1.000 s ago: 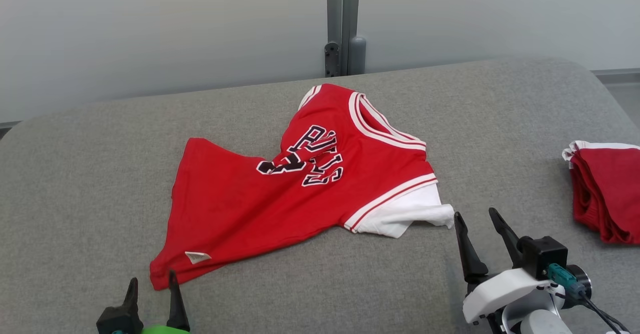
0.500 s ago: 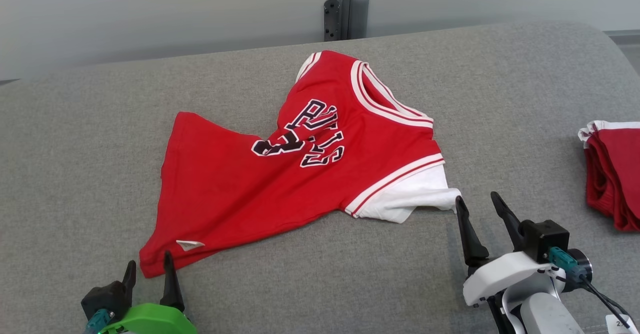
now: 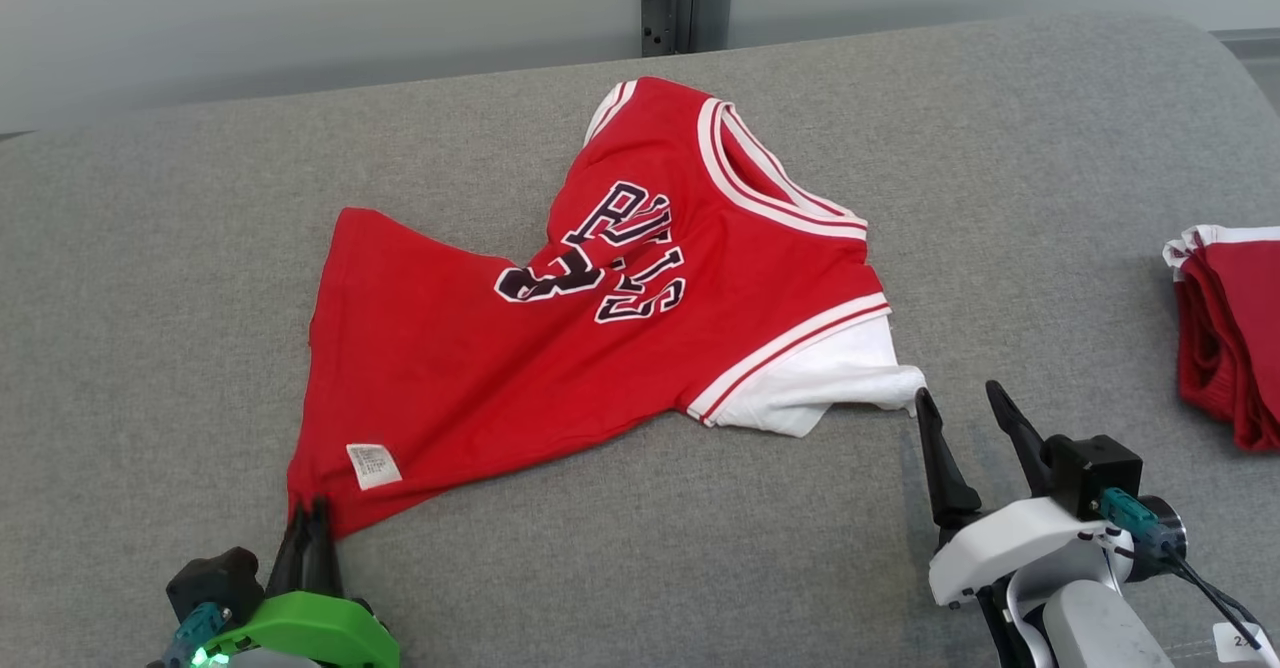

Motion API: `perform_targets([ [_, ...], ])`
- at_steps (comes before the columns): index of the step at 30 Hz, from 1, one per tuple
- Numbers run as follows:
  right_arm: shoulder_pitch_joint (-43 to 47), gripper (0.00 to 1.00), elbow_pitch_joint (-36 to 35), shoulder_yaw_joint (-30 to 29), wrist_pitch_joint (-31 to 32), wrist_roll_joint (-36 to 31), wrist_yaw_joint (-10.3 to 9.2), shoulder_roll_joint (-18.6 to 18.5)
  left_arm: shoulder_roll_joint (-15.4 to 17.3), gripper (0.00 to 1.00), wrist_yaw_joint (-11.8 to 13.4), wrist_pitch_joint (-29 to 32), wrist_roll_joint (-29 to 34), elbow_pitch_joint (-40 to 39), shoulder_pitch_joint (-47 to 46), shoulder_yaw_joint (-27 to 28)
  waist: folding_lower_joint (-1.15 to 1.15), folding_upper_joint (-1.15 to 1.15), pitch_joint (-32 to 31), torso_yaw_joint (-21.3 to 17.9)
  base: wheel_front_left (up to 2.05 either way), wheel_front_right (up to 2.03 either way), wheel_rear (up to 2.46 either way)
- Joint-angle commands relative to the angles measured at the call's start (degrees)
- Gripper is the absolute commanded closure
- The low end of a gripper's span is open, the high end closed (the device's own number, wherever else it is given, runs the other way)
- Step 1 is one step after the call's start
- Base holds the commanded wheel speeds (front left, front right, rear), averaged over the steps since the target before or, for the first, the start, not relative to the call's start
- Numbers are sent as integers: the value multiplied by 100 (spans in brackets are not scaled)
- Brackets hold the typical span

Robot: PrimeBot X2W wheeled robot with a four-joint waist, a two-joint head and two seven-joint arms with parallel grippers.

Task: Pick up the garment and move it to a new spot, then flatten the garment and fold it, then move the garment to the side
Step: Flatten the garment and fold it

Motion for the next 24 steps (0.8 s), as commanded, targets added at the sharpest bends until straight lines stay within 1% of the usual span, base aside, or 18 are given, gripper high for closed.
perform_targets([
  [1, -45, 0, 43, -40, 0, -8, 0, -11, 25, 100, -25, -1, -44, 7, -121, 6, 0, 0, 42, 7, 0, 0, 0],
  [5, -105, 0, 209, -137, 0, -73, 0, -10, 25, 100, -42, -1, -30, -14, -173, 33, 0, 0, 130, 39, 0, 0, 0],
  [11, -248, 0, 641, -220, 0, -196, 0, -11, 24, 100, -40, 0, 40, -73, -229, 3, 0, 0, 251, 124, 0, 0, 0],
  [17, -453, 0, 837, -170, 0, -245, 0, -11, 24, 100, -50, 0, 39, -153, -305, -99, 0, 0, 396, 234, 0, 0, 0],
  [18, -482, 2, 868, -147, 0, -250, 0, -10, 24, 100, -51, -1, 45, -160, -316, -111, 0, 0, 413, 244, 0, 0, 0],
  [19, -520, 22, 895, -106, 0, -244, 0, -10, 24, 100, -48, -1, 46, -168, -331, -123, 0, 0, 436, 257, 0, 0, 0],
  [21, -574, 100, 916, -54, 0, -259, 0, -12, 24, 100, -48, -1, 33, -179, -356, -151, 0, 0, 465, 281, 0, 0, 0],
  [24, -623, 100, 900, 16, 0, -219, 0, -13, 24, 100, -44, -1, 27, -227, -388, -172, 0, 0, 478, 305, 0, 0, 0],
])
